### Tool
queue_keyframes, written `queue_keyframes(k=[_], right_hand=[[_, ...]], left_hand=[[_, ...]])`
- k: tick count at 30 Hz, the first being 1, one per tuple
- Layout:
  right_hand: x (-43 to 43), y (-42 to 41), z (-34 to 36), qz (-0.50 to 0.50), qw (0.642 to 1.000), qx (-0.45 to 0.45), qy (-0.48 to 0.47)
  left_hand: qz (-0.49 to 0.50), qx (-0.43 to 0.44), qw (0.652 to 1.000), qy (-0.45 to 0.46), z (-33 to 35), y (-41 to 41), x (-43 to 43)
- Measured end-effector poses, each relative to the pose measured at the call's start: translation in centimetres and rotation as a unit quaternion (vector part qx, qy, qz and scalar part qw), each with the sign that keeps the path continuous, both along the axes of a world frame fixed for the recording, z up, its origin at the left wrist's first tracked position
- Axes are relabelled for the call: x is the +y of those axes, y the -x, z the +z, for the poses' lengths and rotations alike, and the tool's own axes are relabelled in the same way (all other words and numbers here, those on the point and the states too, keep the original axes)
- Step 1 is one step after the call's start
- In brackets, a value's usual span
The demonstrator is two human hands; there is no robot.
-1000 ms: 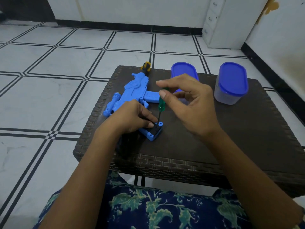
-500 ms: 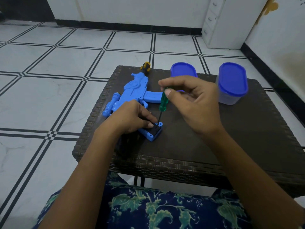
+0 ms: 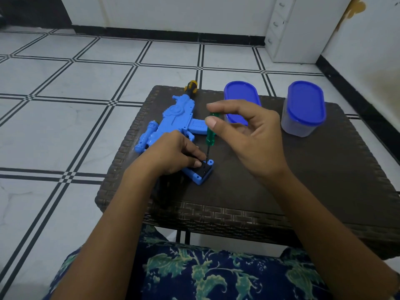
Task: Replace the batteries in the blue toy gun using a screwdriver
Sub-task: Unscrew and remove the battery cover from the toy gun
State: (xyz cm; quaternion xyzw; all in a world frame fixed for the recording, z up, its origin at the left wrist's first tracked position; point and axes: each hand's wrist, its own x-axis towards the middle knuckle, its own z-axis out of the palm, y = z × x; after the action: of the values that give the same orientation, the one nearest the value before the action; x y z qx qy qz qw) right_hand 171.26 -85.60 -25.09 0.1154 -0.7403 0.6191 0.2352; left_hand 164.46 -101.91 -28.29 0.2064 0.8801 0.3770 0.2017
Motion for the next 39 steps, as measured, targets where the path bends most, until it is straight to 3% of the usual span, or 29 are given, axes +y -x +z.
queue_keyframes(k=[39], right_hand=[[0.5, 0.0, 0.4, -0.045, 0.999, 0.025, -0.001]], left_hand=[[0.011, 0.015, 1.000, 0.022, 0.3, -0.3, 0.1]])
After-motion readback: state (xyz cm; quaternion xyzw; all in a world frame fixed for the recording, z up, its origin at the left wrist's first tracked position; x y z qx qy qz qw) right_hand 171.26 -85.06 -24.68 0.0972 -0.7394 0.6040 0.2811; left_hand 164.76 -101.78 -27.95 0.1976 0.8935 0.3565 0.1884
